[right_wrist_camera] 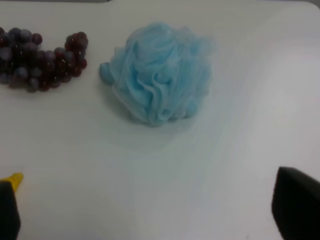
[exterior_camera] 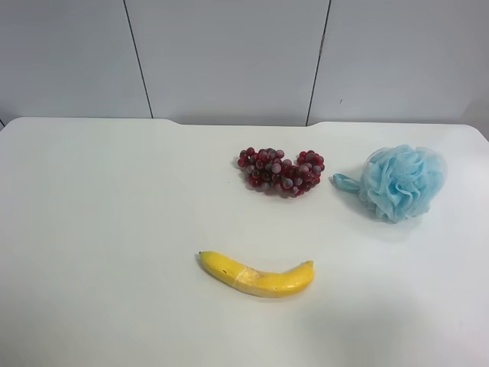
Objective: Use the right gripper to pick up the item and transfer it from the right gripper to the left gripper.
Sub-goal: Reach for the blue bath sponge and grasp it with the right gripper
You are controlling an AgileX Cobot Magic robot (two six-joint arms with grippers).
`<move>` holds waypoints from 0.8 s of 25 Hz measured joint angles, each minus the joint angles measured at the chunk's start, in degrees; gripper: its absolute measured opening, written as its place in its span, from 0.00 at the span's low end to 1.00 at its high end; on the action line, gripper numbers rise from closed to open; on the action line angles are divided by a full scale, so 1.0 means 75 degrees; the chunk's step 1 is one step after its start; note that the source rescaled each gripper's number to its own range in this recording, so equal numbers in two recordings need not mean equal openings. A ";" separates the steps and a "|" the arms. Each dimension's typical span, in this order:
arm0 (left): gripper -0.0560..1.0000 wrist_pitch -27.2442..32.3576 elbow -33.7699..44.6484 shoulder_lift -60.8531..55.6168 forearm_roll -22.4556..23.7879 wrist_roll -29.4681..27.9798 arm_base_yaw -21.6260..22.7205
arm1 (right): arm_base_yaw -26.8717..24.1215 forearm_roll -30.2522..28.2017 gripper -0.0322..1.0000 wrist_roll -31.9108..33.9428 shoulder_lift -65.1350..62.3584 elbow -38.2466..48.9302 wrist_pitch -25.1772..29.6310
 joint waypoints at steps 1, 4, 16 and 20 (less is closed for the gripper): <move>1.00 0.0000 0.0000 0.0000 0.0000 0.0000 0.0000 | 0.0000 0.0000 1.00 0.0000 0.0000 0.0000 0.0000; 1.00 0.0000 0.0000 0.0000 0.0000 0.0000 0.0000 | 0.0000 0.0000 1.00 0.0000 0.0000 0.0000 0.0000; 1.00 0.0000 0.0000 0.0000 0.0000 -0.0009 0.0000 | 0.0000 0.0000 1.00 0.0252 0.3442 -0.1681 0.0174; 1.00 0.0000 0.0000 0.0000 0.0000 -0.0002 0.0000 | 0.0000 0.0000 1.00 0.0233 0.5512 -0.2673 0.0053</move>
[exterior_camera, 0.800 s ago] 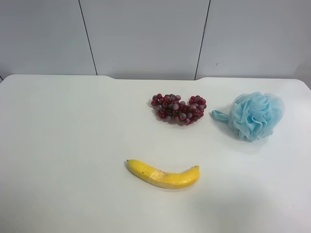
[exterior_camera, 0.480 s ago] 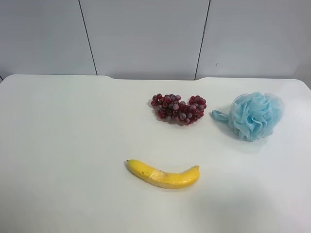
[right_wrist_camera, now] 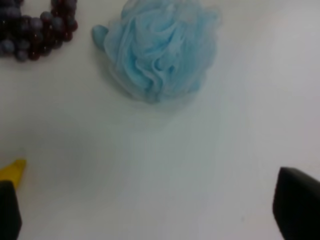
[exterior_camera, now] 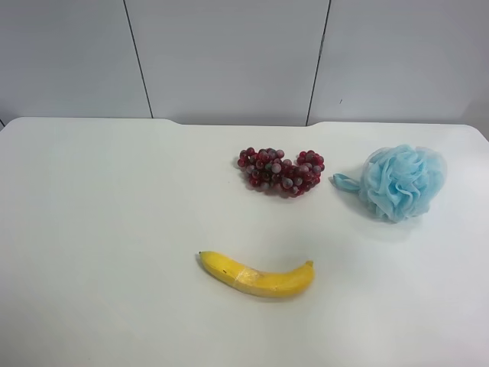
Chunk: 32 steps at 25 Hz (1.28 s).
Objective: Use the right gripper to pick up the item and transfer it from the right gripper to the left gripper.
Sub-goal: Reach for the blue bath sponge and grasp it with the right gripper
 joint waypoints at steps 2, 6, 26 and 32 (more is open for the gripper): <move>1.00 0.0000 0.0000 0.0000 0.0000 0.0000 0.0000 | 0.0000 0.0000 1.00 -0.0055 0.1040 -0.0464 -0.0143; 1.00 0.0000 0.0000 0.0000 0.0000 0.0000 0.0000 | 0.0000 0.0000 1.00 -0.0178 0.2980 -0.1341 -0.0274; 1.00 0.0007 0.0000 0.0000 0.0000 0.0000 0.0000 | -0.0008 -0.0657 1.00 -0.0348 0.8509 -0.2934 -0.1462; 1.00 0.0007 0.0000 0.0000 0.0000 0.0000 0.0000 | -0.0008 -0.0920 0.80 -0.0378 0.9113 -0.2934 -0.1785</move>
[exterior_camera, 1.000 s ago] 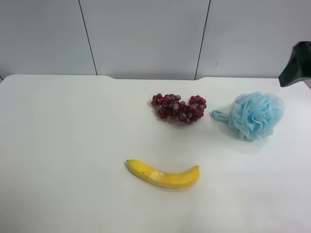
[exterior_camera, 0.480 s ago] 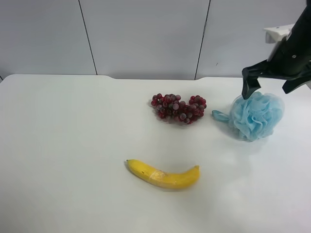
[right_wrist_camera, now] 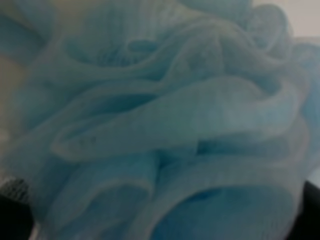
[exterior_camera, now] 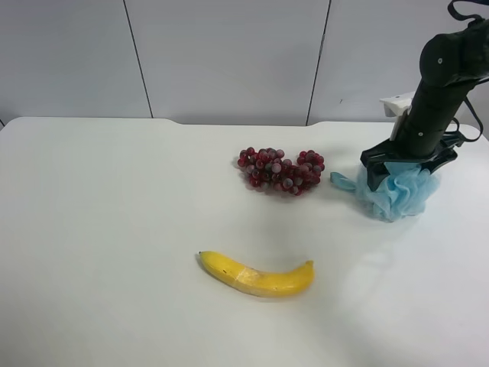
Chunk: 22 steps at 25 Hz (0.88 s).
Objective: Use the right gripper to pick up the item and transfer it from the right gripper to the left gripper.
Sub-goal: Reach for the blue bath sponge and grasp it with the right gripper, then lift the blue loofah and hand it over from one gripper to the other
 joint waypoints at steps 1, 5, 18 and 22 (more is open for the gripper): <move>1.00 0.0000 0.0000 0.0000 0.0000 0.0000 0.0000 | 0.0000 -0.0070 0.70 0.0000 0.0053 0.0000 0.0000; 1.00 0.0000 0.0000 0.0000 0.0000 0.0000 0.0000 | 0.0000 -0.0312 0.18 0.0000 0.0123 0.0000 -0.0055; 1.00 0.0000 0.0000 0.0000 0.0000 0.0000 0.0000 | 0.0000 0.0611 0.05 -0.0439 -0.0266 -0.1173 0.1532; 1.00 0.0000 0.0000 0.0000 0.0000 0.0000 0.0000 | 0.0089 0.1118 0.04 -0.0727 -0.0952 -0.1266 0.1998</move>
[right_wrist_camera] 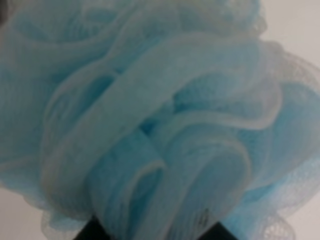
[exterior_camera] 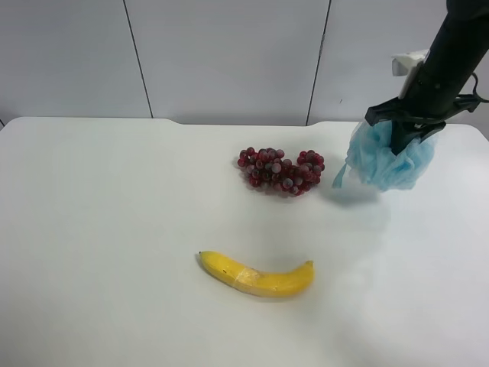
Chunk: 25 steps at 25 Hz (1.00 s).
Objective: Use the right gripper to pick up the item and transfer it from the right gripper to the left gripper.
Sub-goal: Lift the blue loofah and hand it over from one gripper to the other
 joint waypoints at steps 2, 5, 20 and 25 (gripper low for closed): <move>1.00 0.0000 0.0000 0.0000 0.0000 0.0000 0.0000 | 0.0131 0.0219 0.04 -0.0131 -0.0329 0.0000 0.0185; 1.00 0.0000 0.0000 0.0000 0.0000 -0.0008 0.0000 | 0.0453 0.0519 0.04 -0.0324 -0.0725 0.0000 0.0359; 1.00 0.0010 -0.0032 0.0999 -0.1216 0.1656 0.0000 | 0.3086 0.2145 0.03 -0.2125 -0.1387 0.0000 0.0103; 1.00 -0.0166 -0.0561 0.2015 -0.2285 0.2624 -0.0519 | 0.3791 0.2649 0.03 -0.2773 -0.1387 0.0000 0.0060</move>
